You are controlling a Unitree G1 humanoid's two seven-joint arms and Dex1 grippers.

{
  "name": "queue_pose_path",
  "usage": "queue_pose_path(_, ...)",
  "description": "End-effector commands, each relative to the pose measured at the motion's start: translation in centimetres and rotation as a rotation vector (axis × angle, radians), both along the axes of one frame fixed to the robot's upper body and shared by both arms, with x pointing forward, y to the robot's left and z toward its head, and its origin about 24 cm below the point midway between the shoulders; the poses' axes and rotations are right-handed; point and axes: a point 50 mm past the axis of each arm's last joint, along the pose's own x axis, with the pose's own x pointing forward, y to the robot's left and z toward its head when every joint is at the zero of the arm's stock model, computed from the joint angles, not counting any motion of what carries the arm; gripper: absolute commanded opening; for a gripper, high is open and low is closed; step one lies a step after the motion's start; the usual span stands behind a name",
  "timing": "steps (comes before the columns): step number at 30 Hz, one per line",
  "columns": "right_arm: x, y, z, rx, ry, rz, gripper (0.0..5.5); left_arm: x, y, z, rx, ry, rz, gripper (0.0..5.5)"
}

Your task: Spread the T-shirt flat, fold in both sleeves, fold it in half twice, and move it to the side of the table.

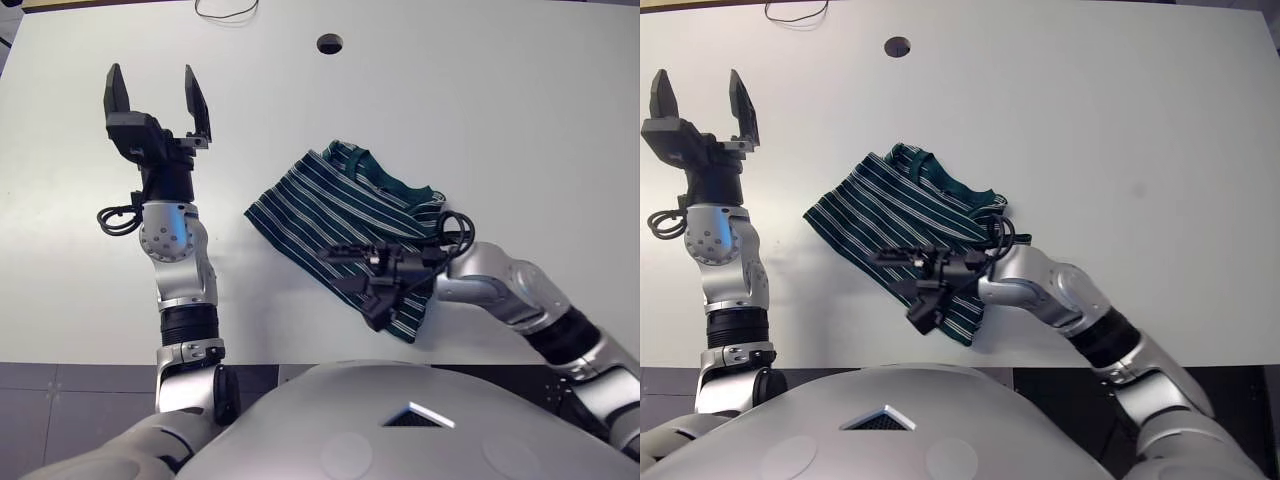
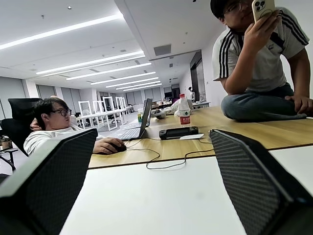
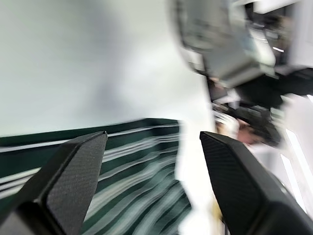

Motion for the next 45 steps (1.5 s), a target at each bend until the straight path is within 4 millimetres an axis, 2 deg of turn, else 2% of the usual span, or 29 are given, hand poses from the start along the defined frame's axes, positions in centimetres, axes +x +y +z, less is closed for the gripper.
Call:
queue_pose_path(1, 0.0, -1.6, 2.6, 0.064, -0.041, -0.074, 3.51, -1.0, -0.7, 0.2, 0.134, 0.014, -0.068, 4.28)
queue_pose_path(3, -0.2, -1.6, 3.2, 0.11, -0.015, -0.092, 3.51, -1.8, -1.0, 0.6, 0.235, 0.01, -0.119, 4.28)
queue_pose_path(5, 1.0, -1.3, 2.1, 0.095, -0.001, -0.14, 3.51, -2.7, -1.4, 0.9, 0.359, 0.012, -0.19, 4.28)
queue_pose_path(7, 2.8, -0.9, 0.1, 0.051, 0.006, -0.202, 3.51, -3.6, -1.4, 0.6, 0.518, 0.044, -0.259, 4.28)
queue_pose_path(11, 5.6, -0.5, -3.1, -0.011, 0.018, -0.287, 3.51, -5.8, -1.9, -1.7, 0.809, 0.192, -0.45, 4.28)
queue_pose_path(14, 6.4, 0.3, -3.5, 0.005, 0.003, -0.29, 3.51, -6.4, -2.4, -3.0, 0.917, 0.252, -0.553, 4.28)
queue_pose_path(17, 6.9, 1.1, -3.5, 0.015, -0.016, -0.277, 3.51, -6.0, -3.2, -3.3, 0.973, 0.244, -0.601, 4.28)
queue_pose_path(21, 7.1, 2.0, -3.9, -0.004, -0.033, -0.246, 3.51, -4.3, -4.1, -3.2, 1.043, 0.216, -0.612, 4.28)
queue_pose_path(25, 7.2, 2.4, -3.8, 0.001, -0.043, -0.239, 3.51, -3.6, -4.0, -4.1, 1.114, 0.26, -0.612, 4.28)
queue_pose_path(31, 8.3, 2.4, -5.7, -0.063, -0.042, -0.294, 3.51, -4.6, -3.6, -5.8, 1.178, 0.345, -0.684, 4.28)
queue_pose_path(37, 8.8, 2.0, -7.5, -0.13, -0.047, -0.298, 3.51, -5.0, -3.1, -6.0, 1.199, 0.368, -0.704, 4.28)
queue_pose_path(41, 9.7, 0.4, -7.6, -0.132, -0.058, -0.352, 3.51, -4.9, -3.2, -6.2, 1.201, 0.374, -0.709, 4.28)
queue_pose_path(43, 10.7, -1.1, -6.3, -0.082, -0.083, -0.414, 3.51, -5.0, -2.8, -6.5, 1.206, 0.395, -0.704, 4.28)
queue_pose_path(45, 11.8, -2.7, -4.1, -0.01, -0.125, -0.485, 3.51, -5.1, -2.5, -6.8, 1.201, 0.416, -0.7, 4.28)
